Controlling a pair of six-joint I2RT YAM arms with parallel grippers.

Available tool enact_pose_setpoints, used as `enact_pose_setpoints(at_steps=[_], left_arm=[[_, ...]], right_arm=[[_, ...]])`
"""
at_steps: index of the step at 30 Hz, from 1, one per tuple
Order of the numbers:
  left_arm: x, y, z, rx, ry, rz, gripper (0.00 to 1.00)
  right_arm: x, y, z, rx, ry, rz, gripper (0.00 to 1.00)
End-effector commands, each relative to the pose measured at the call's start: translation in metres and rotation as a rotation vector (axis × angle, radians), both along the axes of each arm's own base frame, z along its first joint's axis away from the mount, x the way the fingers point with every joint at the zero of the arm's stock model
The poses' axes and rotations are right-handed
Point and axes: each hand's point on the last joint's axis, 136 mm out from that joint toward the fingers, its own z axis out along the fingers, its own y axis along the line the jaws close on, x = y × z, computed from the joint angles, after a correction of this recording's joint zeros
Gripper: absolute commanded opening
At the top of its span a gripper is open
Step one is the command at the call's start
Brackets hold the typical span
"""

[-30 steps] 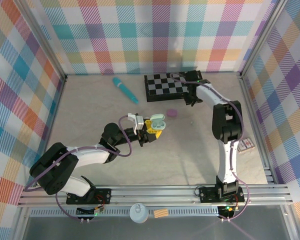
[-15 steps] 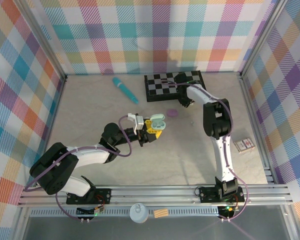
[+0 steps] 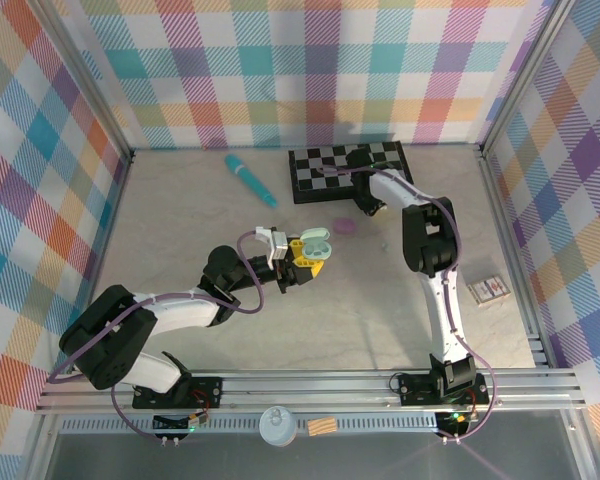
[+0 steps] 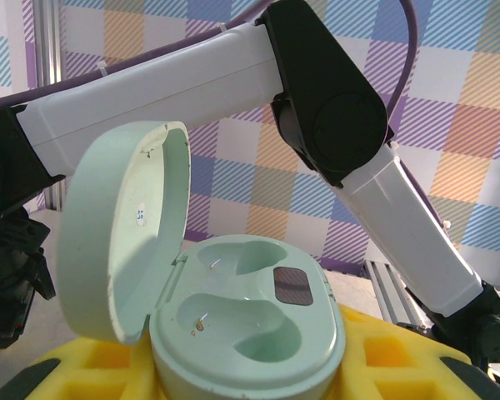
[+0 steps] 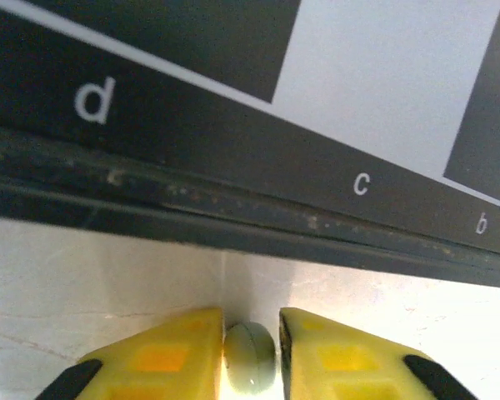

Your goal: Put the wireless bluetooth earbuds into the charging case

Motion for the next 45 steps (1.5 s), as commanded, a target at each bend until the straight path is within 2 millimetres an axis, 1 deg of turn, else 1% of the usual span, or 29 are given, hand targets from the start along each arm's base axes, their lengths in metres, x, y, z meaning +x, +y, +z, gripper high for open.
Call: enact_pose_setpoints(at_steps=[1, 5, 8, 11, 15, 17, 20, 23, 26, 31, 35, 41, 43, 45], left_arm=[[0.000, 0.005, 0.010, -0.022, -0.045, 0.012, 0.32], [-0.001, 0.006, 0.011, -0.024, -0.048, 0.012, 0.32], [-0.001, 0.006, 0.011, -0.024, -0.048, 0.012, 0.32], [-0.001, 0.006, 0.011, -0.024, -0.050, 0.011, 0.32], [-0.002, 0.007, 0.013, -0.026, -0.053, 0.012, 0.32], [-0.002, 0.007, 0.012, -0.025, -0.049, 0.012, 0.32], [-0.003, 0.008, 0.012, -0.022, -0.051, 0.016, 0.32], [-0.002, 0.008, 0.012, -0.021, -0.050, 0.020, 0.32], [-0.002, 0.009, 0.012, -0.021, -0.050, 0.025, 0.32], [-0.001, 0.010, 0.009, -0.016, -0.048, 0.033, 0.32], [0.000, 0.011, 0.008, -0.013, -0.046, 0.039, 0.32], [0.002, 0.013, 0.005, -0.010, -0.042, 0.051, 0.32], [0.003, 0.013, 0.004, -0.007, -0.043, 0.054, 0.32], [0.003, 0.013, 0.004, -0.008, -0.045, 0.054, 0.32]], right_arm=[[-0.002, -0.003, -0.004, -0.035, 0.028, 0.003, 0.20], [-0.003, -0.004, -0.002, -0.028, 0.036, 0.000, 0.22], [-0.007, -0.001, -0.001, 0.016, 0.049, -0.018, 0.24], [-0.012, 0.001, 0.000, 0.067, 0.068, -0.038, 0.24], [-0.017, 0.004, -0.004, 0.126, 0.096, -0.059, 0.22], [-0.018, 0.005, -0.003, 0.142, 0.094, -0.067, 0.21], [-0.019, 0.009, 0.003, 0.181, 0.079, -0.074, 0.20], [-0.020, 0.013, 0.015, 0.226, 0.060, -0.089, 0.17], [-0.024, 0.017, 0.029, 0.288, 0.034, -0.106, 0.17], [-0.040, 0.026, 0.053, 0.473, -0.004, -0.180, 0.18], [-0.060, 0.037, 0.070, 0.658, 0.000, -0.220, 0.19], [-0.098, 0.048, 0.096, 1.056, 0.066, -0.330, 0.19], [-0.111, 0.053, 0.102, 1.200, 0.099, -0.367, 0.19], [-0.123, 0.057, 0.107, 1.306, 0.138, -0.392, 0.19]])
